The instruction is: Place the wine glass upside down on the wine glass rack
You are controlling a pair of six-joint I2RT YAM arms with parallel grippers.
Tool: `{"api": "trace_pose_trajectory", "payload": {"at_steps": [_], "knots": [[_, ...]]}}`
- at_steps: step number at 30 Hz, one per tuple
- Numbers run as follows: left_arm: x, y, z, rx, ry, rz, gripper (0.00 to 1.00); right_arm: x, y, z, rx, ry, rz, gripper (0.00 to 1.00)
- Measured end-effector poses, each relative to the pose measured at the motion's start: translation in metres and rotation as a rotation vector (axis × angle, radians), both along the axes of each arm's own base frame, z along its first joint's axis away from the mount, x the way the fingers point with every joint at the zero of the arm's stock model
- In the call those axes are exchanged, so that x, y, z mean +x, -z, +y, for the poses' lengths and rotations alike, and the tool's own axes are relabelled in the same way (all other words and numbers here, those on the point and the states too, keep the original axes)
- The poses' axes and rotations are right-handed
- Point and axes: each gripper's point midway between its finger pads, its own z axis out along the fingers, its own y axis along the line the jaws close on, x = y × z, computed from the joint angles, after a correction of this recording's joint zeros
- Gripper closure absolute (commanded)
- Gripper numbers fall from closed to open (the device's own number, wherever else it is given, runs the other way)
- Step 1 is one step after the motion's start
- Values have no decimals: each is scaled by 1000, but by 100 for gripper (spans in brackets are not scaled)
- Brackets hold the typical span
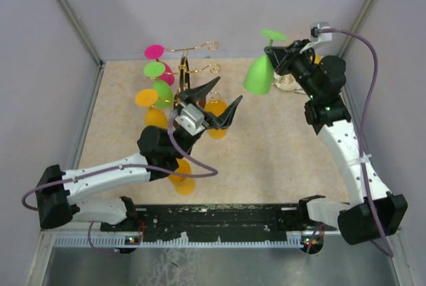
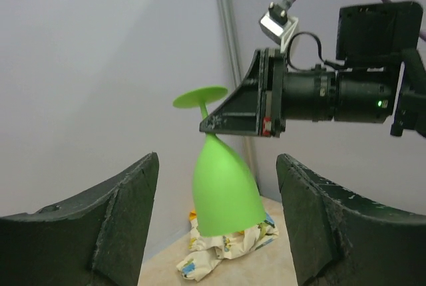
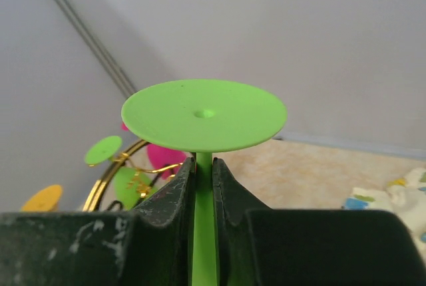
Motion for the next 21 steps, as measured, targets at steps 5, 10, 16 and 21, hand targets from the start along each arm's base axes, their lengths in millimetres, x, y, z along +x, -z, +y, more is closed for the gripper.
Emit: {"api": "trace_pose_trajectory", "payload": {"at_steps": [5, 10, 16, 21], "knots": [[21, -31, -5, 53, -29, 46, 21, 36, 33, -21, -117, 96, 21, 100], [86, -31, 14, 93, -63, 144, 22, 57, 60, -35, -195, 137, 18, 100], [173, 1, 55, 135, -138, 304, 21, 72, 90, -27, -209, 100, -27, 100], [205, 27, 89, 153, -173, 395, 21, 103, 109, -6, -192, 14, -80, 100]]}}
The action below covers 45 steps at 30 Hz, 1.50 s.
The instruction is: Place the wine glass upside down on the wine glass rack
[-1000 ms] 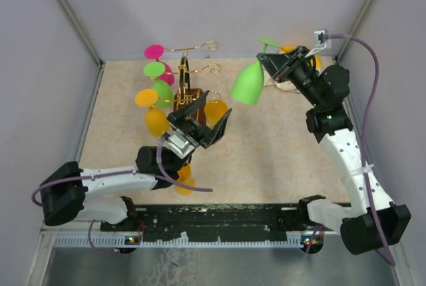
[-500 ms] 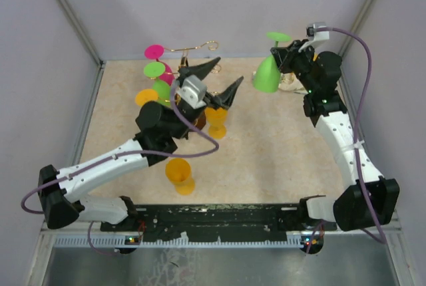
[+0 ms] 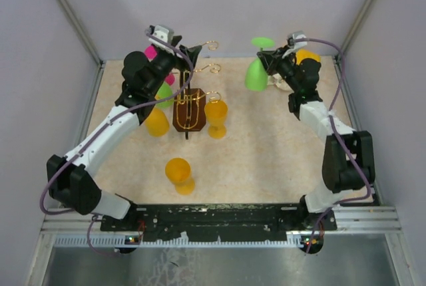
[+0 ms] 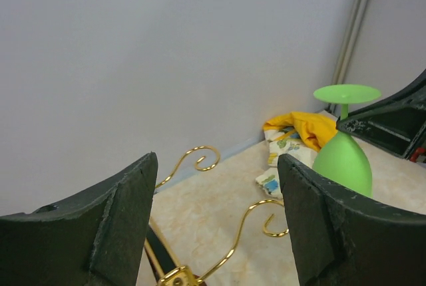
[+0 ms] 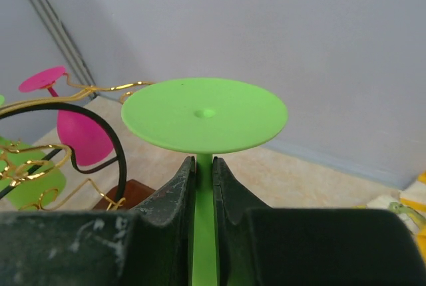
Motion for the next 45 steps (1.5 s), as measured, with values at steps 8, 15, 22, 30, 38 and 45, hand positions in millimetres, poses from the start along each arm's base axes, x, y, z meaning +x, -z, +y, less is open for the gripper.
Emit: {"api": "trace_pose_trajectory", "payload": {"at_steps": [8, 15, 22, 30, 38, 45], "knots": [[27, 17, 53, 1, -89, 84, 21, 45, 68, 48, -44, -153, -8, 100], [39, 32, 79, -6, -104, 145, 22, 46, 60, 94, -71, -267, -127, 100], [41, 38, 78, -19, -74, 168, 22, 40, 26, 116, -84, -312, -270, 100], [42, 32, 81, -35, -72, 149, 23, 51, 39, 141, -134, -334, -288, 100], [44, 31, 86, -38, -82, 145, 23, 56, 62, 166, -156, -373, -256, 100], [45, 37, 90, -38, -91, 152, 23, 63, 72, 169, -159, -369, -242, 100]]}}
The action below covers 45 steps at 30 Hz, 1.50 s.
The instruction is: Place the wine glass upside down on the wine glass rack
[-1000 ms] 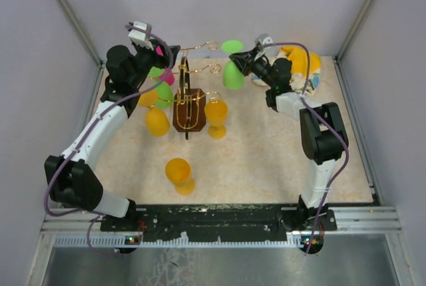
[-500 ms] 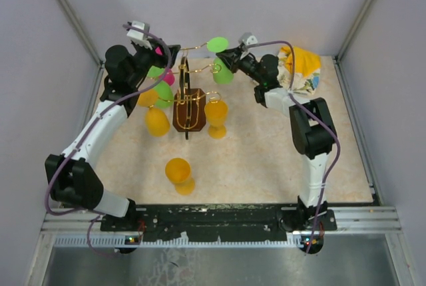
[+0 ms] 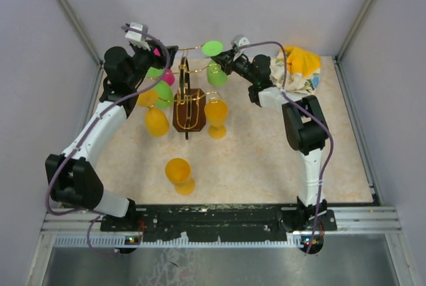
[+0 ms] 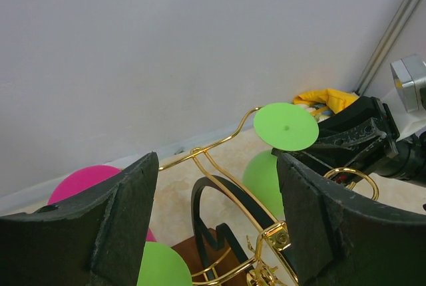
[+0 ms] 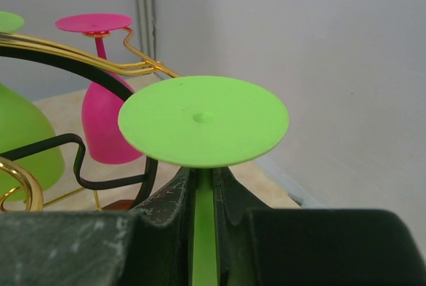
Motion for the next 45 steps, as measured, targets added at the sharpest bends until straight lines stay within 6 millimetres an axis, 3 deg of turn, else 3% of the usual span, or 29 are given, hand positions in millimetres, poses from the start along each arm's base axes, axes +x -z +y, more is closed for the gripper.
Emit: {"api": "trace_pose_trajectory", "payload": {"at_steps": [6, 13, 32, 38, 45], "knots": [[1, 4, 2, -3, -4, 6, 23, 6, -6, 12, 11, -6, -18, 100], [2, 3, 5, -10, -6, 3, 23, 13, 1, 23, 8, 5, 3, 100], [2, 2, 5, -16, 3, -3, 24, 46, 3, 6, 40, 187, 67, 100], [2, 3, 6, -18, 2, 0, 24, 40, 25, -3, 37, 216, 89, 100], [2, 4, 6, -19, 2, 5, 24, 23, 19, -16, 47, 226, 62, 100]]}}
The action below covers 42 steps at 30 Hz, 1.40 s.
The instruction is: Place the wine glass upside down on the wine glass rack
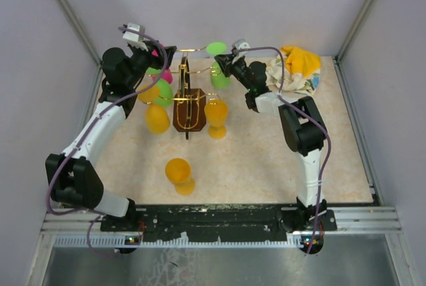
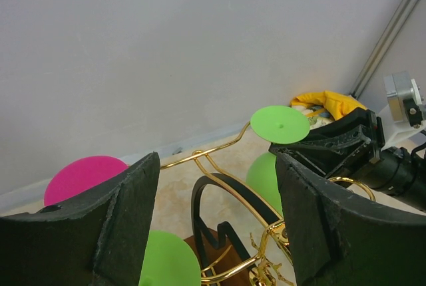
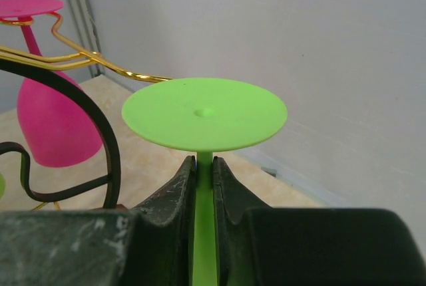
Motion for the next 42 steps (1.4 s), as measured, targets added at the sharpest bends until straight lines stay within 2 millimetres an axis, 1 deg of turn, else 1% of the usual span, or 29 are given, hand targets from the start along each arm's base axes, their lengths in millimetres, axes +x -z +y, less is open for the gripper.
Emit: {"api": "trace_pose_trajectory", "payload": {"at_steps": [6, 9, 12, 15, 19, 23, 28, 32, 35, 38, 39, 42], "knots": [[-1, 0, -1, -5, 8, 3, 24, -9, -3, -1, 3, -15, -21, 100], [-1, 0, -2, -7, 12, 4, 24, -13, -3, 1, 4, -31, -33, 92], [-2, 2, -3, -6, 20, 7, 24, -16, -4, 3, 5, -48, -45, 79], [-3, 5, -5, -5, 31, 12, 24, -21, -3, 7, 6, -72, -51, 70], [-4, 6, -7, -5, 46, 12, 23, -24, -3, 10, 8, -90, -51, 63], [-5, 6, -8, -5, 53, 13, 23, -28, -1, 6, 3, -77, -42, 59], [-6, 6, -9, -4, 59, 13, 23, -41, 0, -8, -7, -39, -23, 52], [-11, 4, -12, 0, 80, 17, 23, -58, -2, -25, -11, -3, -5, 46], [-17, 2, -18, 13, 112, 12, 22, -69, -5, -39, -18, 37, 9, 43], [-22, -1, -32, 62, 134, 11, 21, -79, -11, -57, -34, 100, 39, 43], [-25, -5, -42, 83, 148, 8, 21, -82, -12, -64, -41, 128, 59, 43], [-35, -28, -80, 143, 214, -24, 24, -91, -22, -86, -59, 224, 118, 43]]}}
